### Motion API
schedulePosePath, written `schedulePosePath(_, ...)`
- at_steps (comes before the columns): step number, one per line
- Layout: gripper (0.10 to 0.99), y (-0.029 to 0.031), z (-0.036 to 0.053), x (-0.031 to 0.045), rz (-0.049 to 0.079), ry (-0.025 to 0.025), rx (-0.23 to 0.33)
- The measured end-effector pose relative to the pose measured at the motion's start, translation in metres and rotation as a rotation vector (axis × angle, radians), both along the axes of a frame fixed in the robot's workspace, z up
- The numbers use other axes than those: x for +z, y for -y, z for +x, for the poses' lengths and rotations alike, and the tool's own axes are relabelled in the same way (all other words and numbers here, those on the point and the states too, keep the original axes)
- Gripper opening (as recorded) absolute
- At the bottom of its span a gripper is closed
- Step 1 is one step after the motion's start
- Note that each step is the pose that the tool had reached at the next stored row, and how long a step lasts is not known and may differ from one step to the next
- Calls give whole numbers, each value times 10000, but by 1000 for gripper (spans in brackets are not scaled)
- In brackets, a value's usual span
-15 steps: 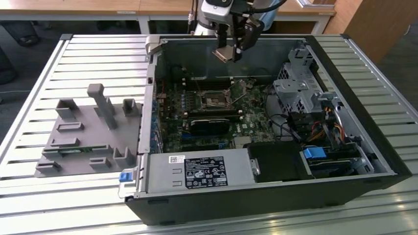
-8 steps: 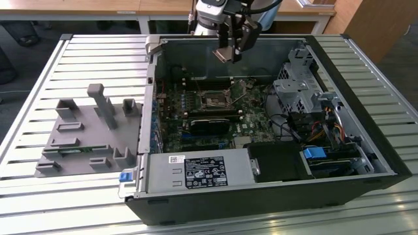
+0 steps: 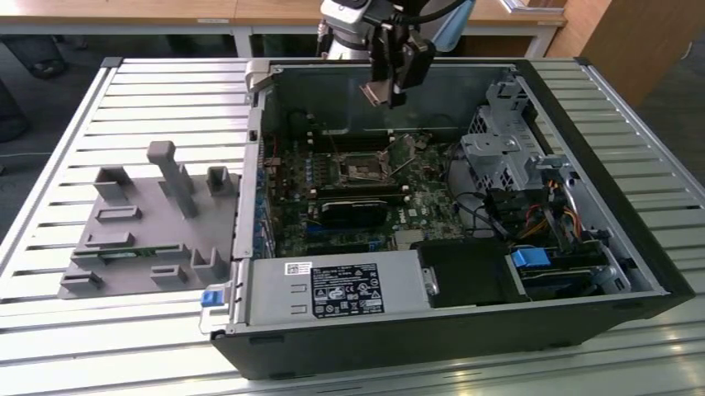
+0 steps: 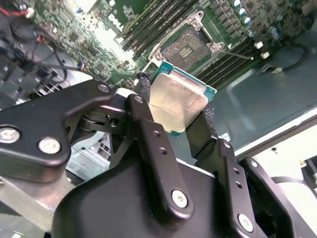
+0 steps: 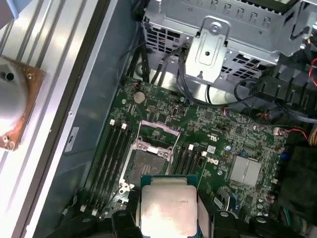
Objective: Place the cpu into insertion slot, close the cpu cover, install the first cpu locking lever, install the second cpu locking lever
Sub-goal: 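Place the cpu into insertion slot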
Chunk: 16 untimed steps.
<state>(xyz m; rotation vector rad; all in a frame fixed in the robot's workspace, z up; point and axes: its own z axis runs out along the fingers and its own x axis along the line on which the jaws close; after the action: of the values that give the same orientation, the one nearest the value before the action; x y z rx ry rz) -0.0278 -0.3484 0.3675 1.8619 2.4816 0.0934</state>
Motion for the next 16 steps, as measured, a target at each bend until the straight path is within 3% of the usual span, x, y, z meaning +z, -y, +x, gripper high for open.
schedulePosePath(16,541,0,-7,-34,-1,0,-2454)
